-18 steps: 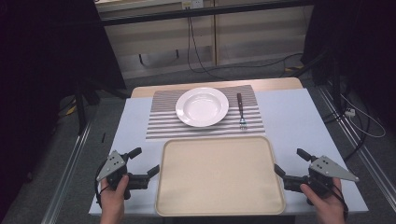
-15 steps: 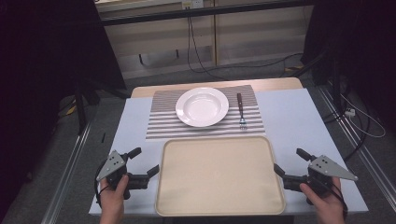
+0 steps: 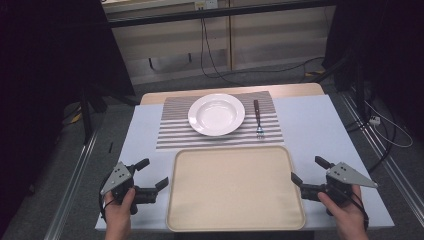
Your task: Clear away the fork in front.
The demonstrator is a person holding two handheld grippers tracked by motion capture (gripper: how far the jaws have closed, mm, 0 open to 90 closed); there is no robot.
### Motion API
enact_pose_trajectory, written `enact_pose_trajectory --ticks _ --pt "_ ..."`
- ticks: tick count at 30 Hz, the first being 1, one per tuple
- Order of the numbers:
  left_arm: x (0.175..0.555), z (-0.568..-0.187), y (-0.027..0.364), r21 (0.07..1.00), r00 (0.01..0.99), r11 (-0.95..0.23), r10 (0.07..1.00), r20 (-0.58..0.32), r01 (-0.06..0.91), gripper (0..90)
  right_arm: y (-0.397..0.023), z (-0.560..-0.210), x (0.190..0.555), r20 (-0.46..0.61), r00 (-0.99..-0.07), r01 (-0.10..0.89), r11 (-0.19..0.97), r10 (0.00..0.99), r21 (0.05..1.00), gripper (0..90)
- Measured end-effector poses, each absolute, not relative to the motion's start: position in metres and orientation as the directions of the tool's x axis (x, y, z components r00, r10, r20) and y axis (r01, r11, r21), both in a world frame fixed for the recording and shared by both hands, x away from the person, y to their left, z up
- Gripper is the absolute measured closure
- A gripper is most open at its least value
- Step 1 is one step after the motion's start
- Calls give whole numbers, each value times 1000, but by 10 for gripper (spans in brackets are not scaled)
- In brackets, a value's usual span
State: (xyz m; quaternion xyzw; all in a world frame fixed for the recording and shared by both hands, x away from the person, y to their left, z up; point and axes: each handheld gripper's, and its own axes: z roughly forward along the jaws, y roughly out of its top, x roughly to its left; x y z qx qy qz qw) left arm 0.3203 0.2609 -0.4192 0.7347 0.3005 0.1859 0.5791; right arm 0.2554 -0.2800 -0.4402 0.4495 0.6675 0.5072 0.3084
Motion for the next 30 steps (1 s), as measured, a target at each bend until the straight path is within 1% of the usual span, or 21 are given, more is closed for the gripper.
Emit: enact_pose_trajectory --ticks 3,12,22,25,30 --pt "321 -419 260 961 757 -165 650 -62 220 24 -279 -439 258 27 -411 286 101 911 953 28" --pt "322 -420 258 963 757 -146 648 -81 227 24 -274 -432 267 16 -408 304 120 913 945 29" --pt "323 -419 258 965 754 -138 652 -81 223 25 -269 -426 294 -5 -395 311 139 919 940 38" --pt "322 -419 259 965 749 -138 657 -80 225 25 -266 -422 306 -23 -407 311 163 913 936 38" --pt "321 -419 259 964 751 -143 655 -79 226 25 -263 -420 316 -20 -411 309 160 912 938 40"
